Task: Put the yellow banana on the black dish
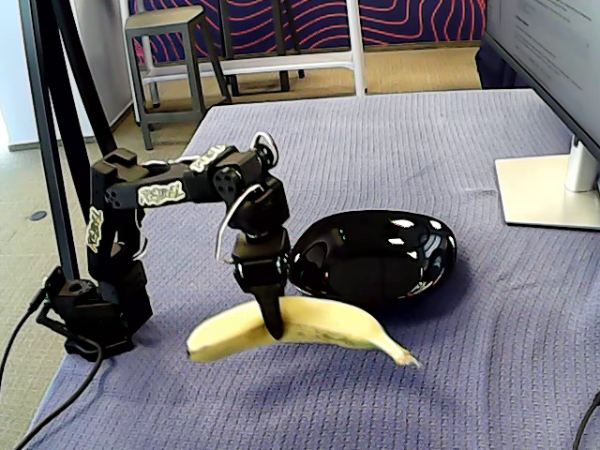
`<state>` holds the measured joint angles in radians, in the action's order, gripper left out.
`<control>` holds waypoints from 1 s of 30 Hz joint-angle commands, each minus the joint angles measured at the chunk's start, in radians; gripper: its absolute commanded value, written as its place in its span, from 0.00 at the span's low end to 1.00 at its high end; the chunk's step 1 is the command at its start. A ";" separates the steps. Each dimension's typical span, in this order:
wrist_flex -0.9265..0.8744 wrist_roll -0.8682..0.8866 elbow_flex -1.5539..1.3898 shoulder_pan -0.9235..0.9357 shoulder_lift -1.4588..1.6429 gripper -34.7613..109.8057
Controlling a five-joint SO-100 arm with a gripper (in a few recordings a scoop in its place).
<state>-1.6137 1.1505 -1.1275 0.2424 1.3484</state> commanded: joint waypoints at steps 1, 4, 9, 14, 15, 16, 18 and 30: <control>-0.046 -0.006 -0.080 -0.075 0.215 0.24; -0.051 0.029 -0.117 -0.150 0.255 0.24; -0.058 0.101 -0.063 -0.299 0.267 0.24; -0.064 0.173 0.051 -0.437 0.196 0.24; -0.067 0.186 0.077 -0.462 0.176 0.24; -0.075 0.198 0.103 -0.483 0.152 0.24; -0.091 0.212 0.167 -0.517 0.097 0.24; -0.153 0.236 0.499 -0.549 -0.241 0.24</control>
<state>-1.7549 1.3744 -0.7747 -0.3037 1.1290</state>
